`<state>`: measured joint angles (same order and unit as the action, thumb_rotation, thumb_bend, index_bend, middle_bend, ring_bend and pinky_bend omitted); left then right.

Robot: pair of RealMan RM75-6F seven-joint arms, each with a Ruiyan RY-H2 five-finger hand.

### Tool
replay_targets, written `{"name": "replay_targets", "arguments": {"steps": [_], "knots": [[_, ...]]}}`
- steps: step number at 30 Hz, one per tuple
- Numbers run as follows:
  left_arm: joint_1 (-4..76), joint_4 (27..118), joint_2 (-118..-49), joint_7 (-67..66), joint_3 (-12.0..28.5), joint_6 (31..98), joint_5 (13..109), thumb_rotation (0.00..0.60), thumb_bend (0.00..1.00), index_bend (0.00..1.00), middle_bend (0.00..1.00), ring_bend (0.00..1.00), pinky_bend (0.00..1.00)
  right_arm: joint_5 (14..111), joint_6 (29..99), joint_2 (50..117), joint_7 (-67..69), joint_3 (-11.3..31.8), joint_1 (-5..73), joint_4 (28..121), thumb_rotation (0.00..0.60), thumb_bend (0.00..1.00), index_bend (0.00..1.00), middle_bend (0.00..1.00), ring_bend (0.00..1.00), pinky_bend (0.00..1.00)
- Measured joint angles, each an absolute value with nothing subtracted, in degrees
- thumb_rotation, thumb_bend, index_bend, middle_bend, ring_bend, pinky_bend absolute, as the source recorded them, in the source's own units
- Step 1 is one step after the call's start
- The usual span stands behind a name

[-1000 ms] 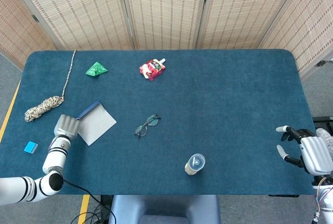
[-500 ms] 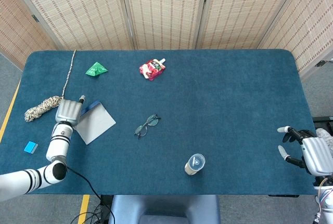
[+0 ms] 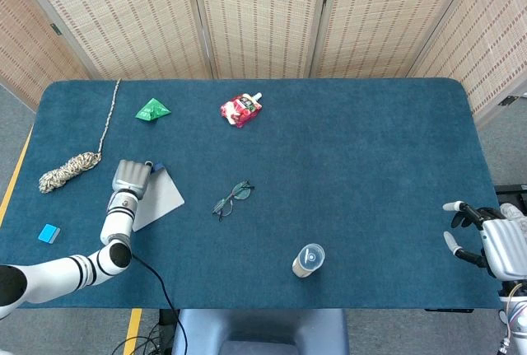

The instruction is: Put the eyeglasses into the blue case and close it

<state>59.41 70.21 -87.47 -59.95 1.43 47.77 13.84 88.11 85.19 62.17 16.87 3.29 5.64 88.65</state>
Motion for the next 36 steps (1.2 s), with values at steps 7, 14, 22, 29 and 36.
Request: {"name": "replay_targets", "arguments": {"steps": [7,14,22,29,36], "knots": [[58.71,78.50,-85.40,-56.47,1.35,50.00,22.91,0.600,0.61,0.18,0.96,0.91,0.92,88.14,84.77,62.43,16.81,3.38,5.89,88.64,0.600,0.35,0.33,0.55,0.53,0.35],[54.92,90.19,-78.93,-50.66,-0.12,55.42,34.32,0.600,0.61,0.20,0.95,0.90,0.91,88.26,84.07,62.77,16.63,3.42,6.37,88.64,0.600,0.34,0.33,0.55,0.53,0.35],[51.81,95.91,-73.26,-49.71,-4.61,55.97,34.35,0.600,0.61,0.23,0.94,0.90,0.91,88.25,83.66,62.80,16.51,3.57,6.74,88.66,0.600,0.34,0.33,0.56,0.54,0.35],[52.91,92.67,-74.94,-53.64,-6.37,54.52,27.17,0.600,0.61,0.18,0.94,0.89,0.91,88.08,83.90,62.73,16.48,3.50,6.47,88.63,0.600,0.35,0.33,0.57,0.55,0.35],[54.71,87.60,-78.37,-54.54,-5.59,50.76,19.06,0.600,0.61,0.00,0.94,0.90,0.91,87.92,84.53,62.51,16.71,3.49,5.97,88.50,0.600,0.35,0.33,0.58,0.56,0.35]]}}
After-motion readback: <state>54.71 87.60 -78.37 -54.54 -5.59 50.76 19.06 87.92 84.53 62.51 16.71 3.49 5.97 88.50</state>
